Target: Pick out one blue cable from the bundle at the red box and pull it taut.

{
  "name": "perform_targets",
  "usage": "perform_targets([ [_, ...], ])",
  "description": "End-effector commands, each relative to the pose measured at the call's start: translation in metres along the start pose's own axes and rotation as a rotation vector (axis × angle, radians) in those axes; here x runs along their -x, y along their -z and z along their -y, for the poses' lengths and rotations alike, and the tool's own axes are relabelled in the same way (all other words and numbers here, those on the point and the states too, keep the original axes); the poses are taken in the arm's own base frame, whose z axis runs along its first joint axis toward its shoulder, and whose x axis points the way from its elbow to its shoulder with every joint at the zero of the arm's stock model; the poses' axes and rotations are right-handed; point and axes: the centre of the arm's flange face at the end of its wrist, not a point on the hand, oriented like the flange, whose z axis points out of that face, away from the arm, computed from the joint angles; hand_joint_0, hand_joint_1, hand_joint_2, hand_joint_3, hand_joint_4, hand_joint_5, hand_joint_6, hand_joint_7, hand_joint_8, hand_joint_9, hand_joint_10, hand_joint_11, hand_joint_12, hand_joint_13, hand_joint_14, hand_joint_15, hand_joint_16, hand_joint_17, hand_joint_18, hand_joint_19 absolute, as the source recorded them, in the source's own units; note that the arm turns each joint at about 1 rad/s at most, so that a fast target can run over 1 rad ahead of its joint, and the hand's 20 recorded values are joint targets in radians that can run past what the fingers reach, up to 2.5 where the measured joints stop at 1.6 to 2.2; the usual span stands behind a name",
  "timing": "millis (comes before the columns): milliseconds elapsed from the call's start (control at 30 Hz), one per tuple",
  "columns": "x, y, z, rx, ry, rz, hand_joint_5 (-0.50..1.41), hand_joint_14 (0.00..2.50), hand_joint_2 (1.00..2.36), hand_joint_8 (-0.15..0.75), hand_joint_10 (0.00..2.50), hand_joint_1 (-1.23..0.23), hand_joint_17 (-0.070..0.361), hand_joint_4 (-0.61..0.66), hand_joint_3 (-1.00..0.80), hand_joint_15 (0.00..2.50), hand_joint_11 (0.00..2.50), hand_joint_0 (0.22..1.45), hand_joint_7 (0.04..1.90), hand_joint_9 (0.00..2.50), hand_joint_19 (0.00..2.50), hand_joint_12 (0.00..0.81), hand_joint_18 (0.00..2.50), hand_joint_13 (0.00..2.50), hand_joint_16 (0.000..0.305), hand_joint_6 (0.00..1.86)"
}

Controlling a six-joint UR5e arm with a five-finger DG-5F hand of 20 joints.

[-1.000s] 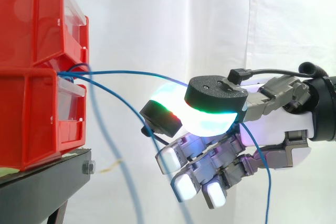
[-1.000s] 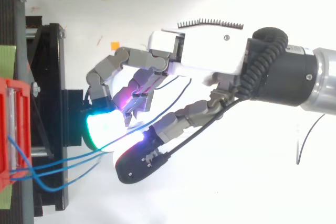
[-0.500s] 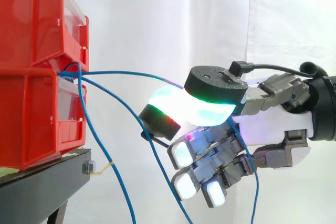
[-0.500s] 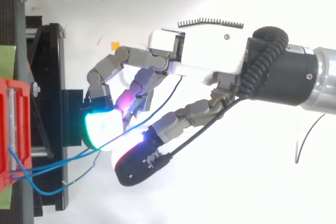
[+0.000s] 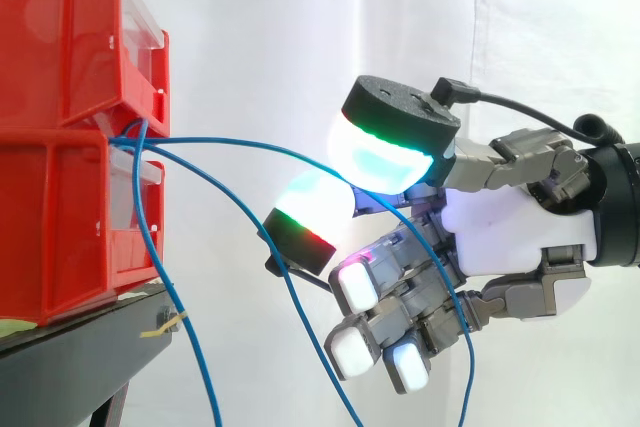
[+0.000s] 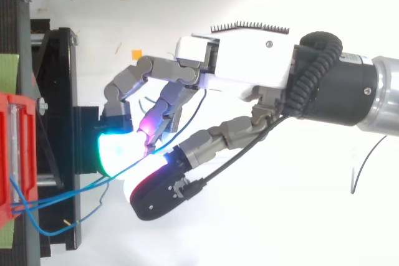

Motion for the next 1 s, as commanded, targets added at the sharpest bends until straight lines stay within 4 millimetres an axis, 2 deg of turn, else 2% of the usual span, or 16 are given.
perform_targets([
  [0, 0.0005, 0.0001, 0.0, -0.001, -0.001, 0.002, -0.1, 0.02, 1.0, 0.305, 0.02, -0.71, 0.14, 0.05, -0.5, 0.49, 0.52, 0.48, 0.93, 1.11, 0.75, 0.433, 0.9, 0.94, 0.062, 0.85],
  [167, 0.0005, 0.0001, 0.0, -0.001, -0.001, 0.002, -0.1, 0.02, 1.0, 0.292, 0.02, -0.67, 0.131, 0.04, -0.5, 0.49, 0.53, 0.54, 0.93, 1.11, 0.76, 0.418, 0.87, 0.93, 0.058, 0.84],
  [200, 0.0005, 0.0001, 0.0, -0.001, -0.001, 0.002, -0.1, 0.02, 1.0, 0.286, 0.02, -0.67, 0.126, 0.01, -0.5, 0.5, 0.55, 0.58, 0.97, 1.12, 0.77, 0.409, 0.85, 0.93, 0.056, 0.83],
  [300, 0.0005, 0.0001, 0.0, -0.001, 0.001, 0.002, -0.09, 0.02, 1.0, 0.282, 0.02, -0.67, 0.124, -0.03, -0.5, 0.51, 0.56, 0.62, 0.99, 1.14, 0.77, 0.405, 0.85, 0.94, 0.055, 0.84],
  [500, 0.0003, -0.0002, 0.0011, -0.002, 0.003, 0.002, -0.08, 0.02, 1.01, 0.281, 0.02, -0.71, 0.124, -0.06, -0.38, 0.52, 0.56, 0.61, 0.99, 1.17, 0.78, 0.406, 0.86, 0.94, 0.055, 0.87],
  [967, -0.0017, 0.0002, -0.0003, -0.001, 0.002, 0.0, -0.07, 0.02, 1.01, 0.281, 0.02, -0.71, 0.125, -0.08, -0.31, 0.52, 0.56, 0.62, 1.0, 1.2, 0.79, 0.408, 0.86, 0.95, 0.056, 0.88],
])
